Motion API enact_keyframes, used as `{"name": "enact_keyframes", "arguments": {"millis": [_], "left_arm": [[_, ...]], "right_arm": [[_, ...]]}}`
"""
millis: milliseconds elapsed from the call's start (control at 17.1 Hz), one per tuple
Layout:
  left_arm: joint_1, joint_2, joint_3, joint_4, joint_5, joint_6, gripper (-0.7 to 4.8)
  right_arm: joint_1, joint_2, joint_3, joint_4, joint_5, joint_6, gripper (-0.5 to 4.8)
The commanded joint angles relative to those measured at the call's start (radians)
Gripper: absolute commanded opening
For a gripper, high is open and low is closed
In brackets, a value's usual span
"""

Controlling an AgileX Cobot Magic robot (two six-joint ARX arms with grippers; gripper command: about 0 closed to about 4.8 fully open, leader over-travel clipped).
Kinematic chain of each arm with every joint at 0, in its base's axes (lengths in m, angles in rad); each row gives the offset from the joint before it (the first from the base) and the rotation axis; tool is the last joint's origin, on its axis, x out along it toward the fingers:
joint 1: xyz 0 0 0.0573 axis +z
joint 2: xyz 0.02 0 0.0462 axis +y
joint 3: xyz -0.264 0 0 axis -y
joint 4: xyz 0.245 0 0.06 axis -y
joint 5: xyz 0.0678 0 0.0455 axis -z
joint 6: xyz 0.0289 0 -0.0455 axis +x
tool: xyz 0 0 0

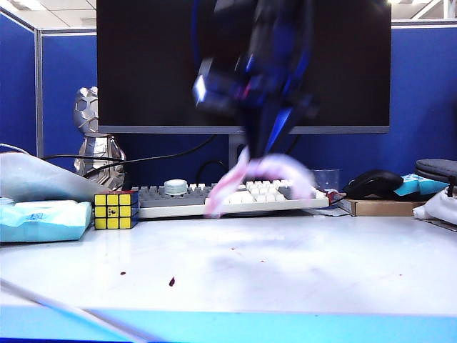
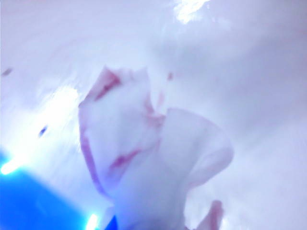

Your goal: Use the wet wipes on the table to wipe the cherry juice off the table, then put the wipes back on the table.

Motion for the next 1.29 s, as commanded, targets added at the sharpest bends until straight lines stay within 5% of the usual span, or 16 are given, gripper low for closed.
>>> {"name": "enact_keyframes", "arguments": {"millis": [59,234,702,995,1288], "left_arm": [[0.001,-0.003,-0.001,-0.014,0.0,0.002,0.04],[0.001,-0.003,-0.001,-0.014,0.0,0.002,0.04],[0.001,-0.003,-0.001,-0.014,0.001,0.002,0.04],[0.001,-0.003,-0.001,-0.014,0.001,0.002,0.04],[0.001,-0.003,-0.001,-0.014,0.001,0.002,0.04]], "right_arm": [[0.004,-0.12,0.0,-0.044,0.056,0.002,-0.05],[-0.006,-0.208,-0.056,0.107,0.056,-0.003,-0.05],[-0.052,-0.261,-0.567,0.431,0.012,-0.005,-0.05],[-0.051,-0.13,-0.602,0.526,0.006,-0.003,-0.05],[0.028,-0.068,-0.6,0.543,-0.185,-0.02,-0.05]]}}
